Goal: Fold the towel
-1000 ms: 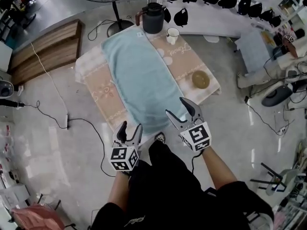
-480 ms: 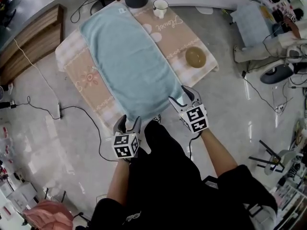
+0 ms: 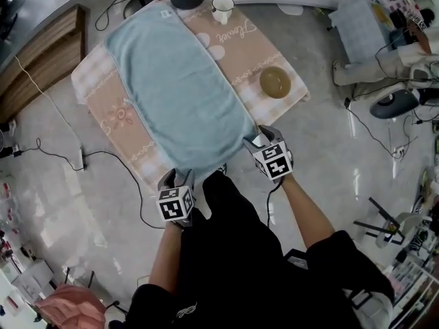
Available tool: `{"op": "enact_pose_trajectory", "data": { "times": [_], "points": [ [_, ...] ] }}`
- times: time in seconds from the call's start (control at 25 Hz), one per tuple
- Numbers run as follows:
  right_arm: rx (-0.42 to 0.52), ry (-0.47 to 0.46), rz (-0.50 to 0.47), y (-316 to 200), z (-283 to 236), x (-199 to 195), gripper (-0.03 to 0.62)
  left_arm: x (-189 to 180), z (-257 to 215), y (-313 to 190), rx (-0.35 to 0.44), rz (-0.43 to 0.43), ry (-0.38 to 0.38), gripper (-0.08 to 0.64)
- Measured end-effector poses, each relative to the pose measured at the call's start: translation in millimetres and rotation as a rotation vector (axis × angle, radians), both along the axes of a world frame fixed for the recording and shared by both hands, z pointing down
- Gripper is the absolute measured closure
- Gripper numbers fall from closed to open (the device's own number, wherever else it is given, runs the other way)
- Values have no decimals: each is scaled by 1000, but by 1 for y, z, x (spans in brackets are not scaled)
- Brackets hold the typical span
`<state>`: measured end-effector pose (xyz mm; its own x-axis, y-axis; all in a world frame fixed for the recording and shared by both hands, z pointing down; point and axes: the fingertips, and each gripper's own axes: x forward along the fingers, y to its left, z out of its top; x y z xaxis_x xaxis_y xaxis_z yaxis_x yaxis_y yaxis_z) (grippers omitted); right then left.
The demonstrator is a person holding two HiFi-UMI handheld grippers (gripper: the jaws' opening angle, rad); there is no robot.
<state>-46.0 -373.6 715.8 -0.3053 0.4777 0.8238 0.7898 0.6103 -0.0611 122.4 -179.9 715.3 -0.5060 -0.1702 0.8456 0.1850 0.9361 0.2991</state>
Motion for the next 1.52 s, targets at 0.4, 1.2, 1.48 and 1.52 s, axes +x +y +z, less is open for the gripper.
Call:
{"op": "enact_pose_trajectory", "data": {
  "times": [0.4, 1.2, 1.48, 1.52],
  "points": [
    [-3, 20, -51, 5, 11, 9, 437, -2, 8, 0, -75, 24, 24, 335],
    [-61, 20, -90, 51, -16, 87, 548, 57, -6, 45, -78, 23, 32, 518],
    [-76, 17, -39, 68, -35, 124, 548, 84, -28, 71, -72, 39, -24, 520],
    [-81, 20, -30, 71, -39, 130, 548, 89, -33, 74, -66, 40, -35, 521]
  ]
}}
